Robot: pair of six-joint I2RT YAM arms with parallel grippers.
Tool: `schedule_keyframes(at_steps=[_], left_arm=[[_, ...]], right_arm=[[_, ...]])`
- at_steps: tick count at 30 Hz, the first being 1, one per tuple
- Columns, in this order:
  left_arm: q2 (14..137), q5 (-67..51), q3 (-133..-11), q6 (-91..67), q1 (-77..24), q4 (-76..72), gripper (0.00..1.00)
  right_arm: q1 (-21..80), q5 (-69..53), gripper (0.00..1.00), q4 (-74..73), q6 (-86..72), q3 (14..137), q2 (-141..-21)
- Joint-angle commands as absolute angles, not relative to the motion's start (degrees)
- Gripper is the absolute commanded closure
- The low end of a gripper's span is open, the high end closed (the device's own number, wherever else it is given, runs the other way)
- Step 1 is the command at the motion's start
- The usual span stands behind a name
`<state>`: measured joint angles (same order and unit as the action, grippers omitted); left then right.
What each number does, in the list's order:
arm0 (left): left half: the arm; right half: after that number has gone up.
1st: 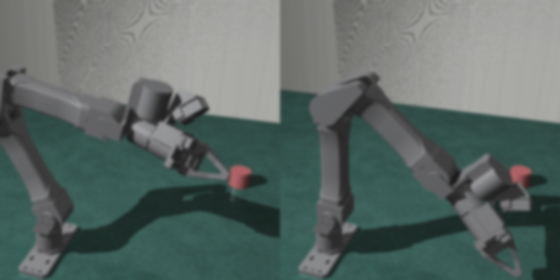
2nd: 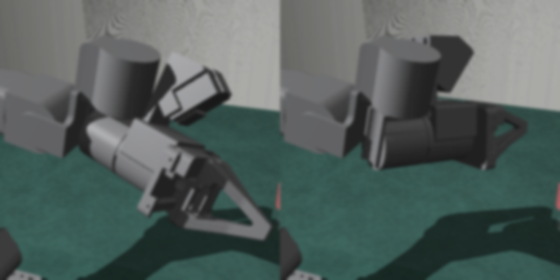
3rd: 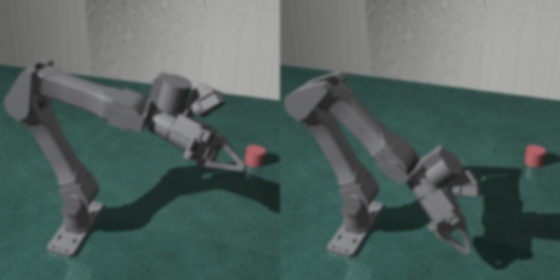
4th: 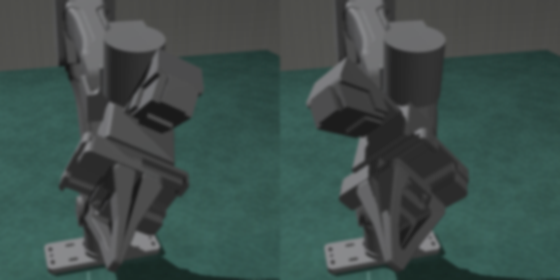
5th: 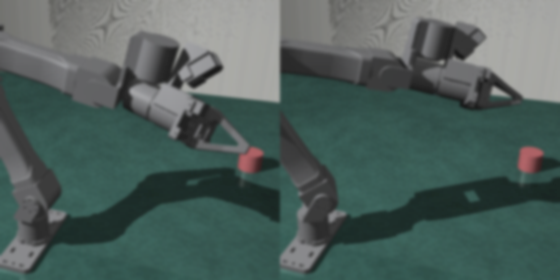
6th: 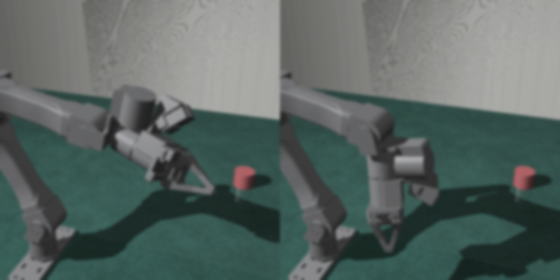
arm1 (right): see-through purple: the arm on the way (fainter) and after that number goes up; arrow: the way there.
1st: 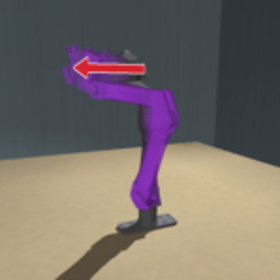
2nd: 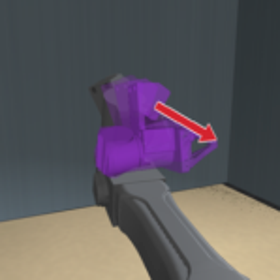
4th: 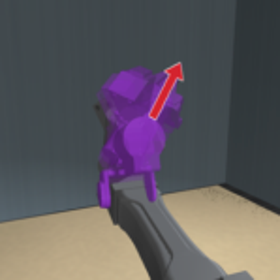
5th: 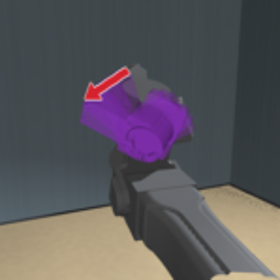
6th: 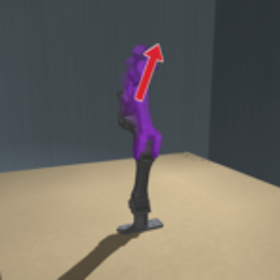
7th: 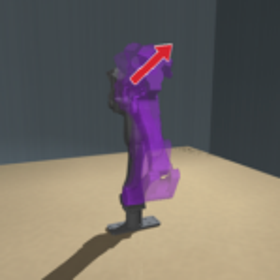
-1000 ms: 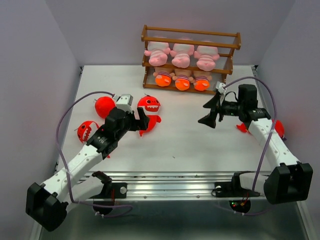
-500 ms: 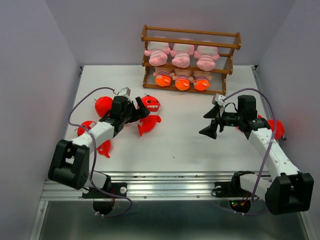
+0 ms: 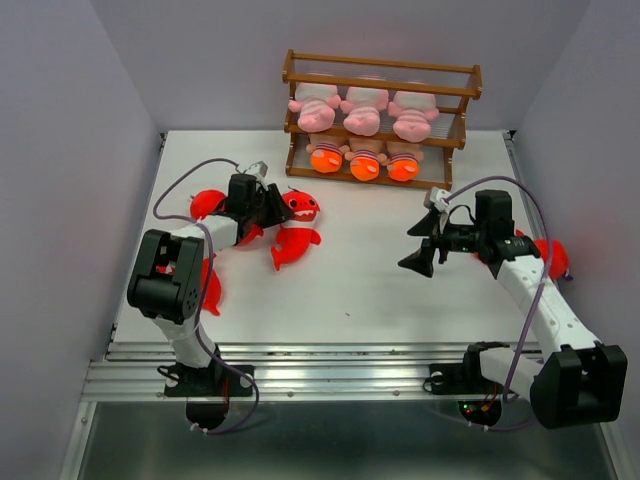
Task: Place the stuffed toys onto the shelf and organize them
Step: Grab a stuffed toy with the left arm, then pass the stuffed toy from the left arm to the right
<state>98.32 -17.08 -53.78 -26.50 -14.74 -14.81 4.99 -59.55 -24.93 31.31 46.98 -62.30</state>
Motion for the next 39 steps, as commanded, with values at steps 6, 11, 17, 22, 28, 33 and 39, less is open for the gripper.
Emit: schedule_keyframes(at_steps=[6,11,17,22,28,33,39], left_arm=[[93.97,-28.73,-47.66,-32.06,-14.06,-24.94,1.00],[87.47,-34.01,-39.14,-44.00,-15.03,-30.92,1.00],[80.69,-31.03,-33.40,-56.85,-18.80,-34.45,1.00],[79.36,-26.29,-34.36,-68.17,-23.63,-31.65,1.00],[80.16,-20.75,-40.34,-73.38,-28.74,-22.95,1.00],[78.49,-17.85,-42.01,-80.49,-29.00,-21.71,1.00],[76.91,-14.24,-42.37,-84.55,-29.00,-20.48,1.00]], right_arm=[[5.27,-70.72,0.00,-38.60,51.90,46.41,-63.10],[6.23,-71.82,0.00,-53.22,76.41,48.59,-67.75],[13.25,-63.56,0.00,-54.24,75.52,53.43,-68.83],[29.49,-46.61,0.00,-40.08,63.56,53.61,-65.74],[36.56,-39.12,0.00,-39.73,61.35,62.39,-70.04],[43.94,-30.09,0.02,-37.45,58.20,64.42,-71.98],[48.24,-18.14,0.07,-30.52,54.93,62.76,-72.95]])
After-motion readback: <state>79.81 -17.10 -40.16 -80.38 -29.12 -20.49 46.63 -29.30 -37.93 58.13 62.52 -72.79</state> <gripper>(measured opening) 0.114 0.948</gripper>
